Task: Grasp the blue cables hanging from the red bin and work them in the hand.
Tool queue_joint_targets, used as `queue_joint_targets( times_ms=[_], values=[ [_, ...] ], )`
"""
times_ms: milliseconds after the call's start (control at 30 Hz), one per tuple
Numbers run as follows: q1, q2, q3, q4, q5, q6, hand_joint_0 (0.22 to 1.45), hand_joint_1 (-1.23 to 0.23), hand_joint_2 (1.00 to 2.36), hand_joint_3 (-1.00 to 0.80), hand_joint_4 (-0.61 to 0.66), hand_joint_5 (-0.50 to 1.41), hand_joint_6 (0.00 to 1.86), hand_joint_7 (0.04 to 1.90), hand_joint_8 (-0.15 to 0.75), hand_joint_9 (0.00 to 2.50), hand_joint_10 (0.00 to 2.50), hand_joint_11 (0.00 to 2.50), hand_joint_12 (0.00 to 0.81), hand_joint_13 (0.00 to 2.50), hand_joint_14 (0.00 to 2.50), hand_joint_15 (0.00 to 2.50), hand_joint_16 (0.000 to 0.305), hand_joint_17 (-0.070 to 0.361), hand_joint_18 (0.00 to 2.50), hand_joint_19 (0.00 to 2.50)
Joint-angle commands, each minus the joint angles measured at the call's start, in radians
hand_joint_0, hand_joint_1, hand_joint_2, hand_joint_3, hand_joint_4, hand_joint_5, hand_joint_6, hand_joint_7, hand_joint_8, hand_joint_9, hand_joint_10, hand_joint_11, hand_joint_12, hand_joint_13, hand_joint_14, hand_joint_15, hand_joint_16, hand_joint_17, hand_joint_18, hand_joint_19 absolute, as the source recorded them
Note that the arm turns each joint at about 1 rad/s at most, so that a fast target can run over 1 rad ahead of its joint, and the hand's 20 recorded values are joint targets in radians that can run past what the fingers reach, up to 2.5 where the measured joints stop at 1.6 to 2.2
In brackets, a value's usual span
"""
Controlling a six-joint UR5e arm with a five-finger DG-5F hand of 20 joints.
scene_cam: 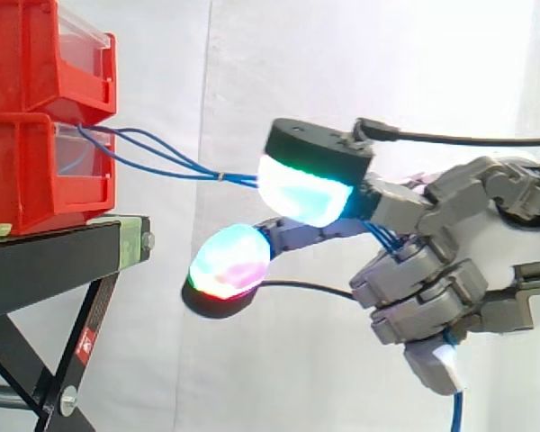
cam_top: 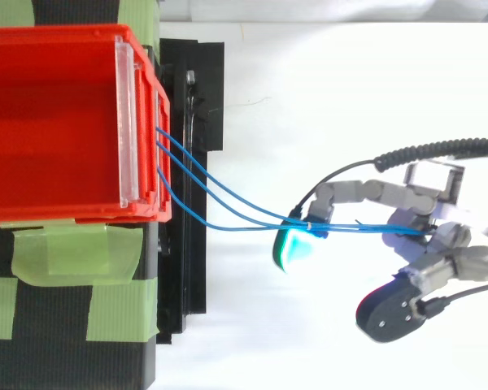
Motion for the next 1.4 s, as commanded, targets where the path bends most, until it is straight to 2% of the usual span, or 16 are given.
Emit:
queue_joint_targets(
  times_ms=[0,300,367,567,833,933,1100,1233,1367],
  values=[
    [0.001,0.024,-0.048,0.11,0.03,-0.004,0.81,-0.62,1.0,-1.0,-0.09,-0.05,0.36,1.2,0.383,1.72,2.5,2.5,0.463,1.87,2.5,1.28,0.163,0.122,2.5,0.51],
    [-0.004,0.03,-0.048,0.079,0.045,0.0,0.8,-0.62,1.0,-1.0,-0.07,-0.05,0.32,1.2,0.375,1.71,2.5,2.5,0.466,1.87,2.5,1.3,0.165,0.124,2.5,0.51],
    [-0.007,0.03,-0.05,0.058,0.08,0.028,0.8,-0.62,1.0,-1.0,-0.07,-0.05,0.32,1.2,0.375,1.71,2.5,2.5,0.464,1.86,2.5,1.28,0.163,0.122,2.5,0.51],
    [-0.01,0.03,-0.05,0.012,0.077,0.065,0.8,-0.62,1.0,-1.0,-0.05,-0.04,0.32,1.2,0.368,1.7,2.5,2.5,0.459,1.86,2.5,1.25,0.164,0.123,2.5,0.5],
    [-0.018,0.03,-0.066,-0.002,0.079,0.108,0.8,-0.61,1.0,-1.0,-0.05,-0.03,0.31,1.2,0.37,1.7,2.5,2.5,0.459,1.86,2.5,1.25,0.166,0.124,2.5,0.49],
    [-0.019,0.036,-0.065,-0.001,0.079,0.092,0.81,-0.61,1.0,-1.0,-0.05,-0.03,0.31,1.2,0.368,1.7,2.5,2.5,0.459,1.86,2.5,1.25,0.165,0.124,2.5,0.49],
    [-0.013,0.085,-0.065,-0.011,0.082,0.046,0.8,-0.61,1.0,-1.0,-0.04,-0.02,0.32,1.2,0.363,1.69,2.5,2.5,0.46,1.85,2.5,1.27,0.165,0.123,2.5,0.49],
    [-0.018,0.127,-0.065,-0.051,0.107,-0.004,0.81,-0.61,1.0,-1.0,-0.03,0.0,0.32,1.21,0.363,1.69,2.5,2.5,0.449,1.85,2.5,1.24,0.162,0.121,2.5,0.49],
    [-0.019,0.134,-0.066,-0.074,0.111,0.006,0.81,-0.61,1.0,-1.0,-0.02,0.03,0.31,1.22,0.362,1.69,2.5,2.5,0.44,1.84,2.5,1.23,0.156,0.117,2.5,0.49]
  ],
)
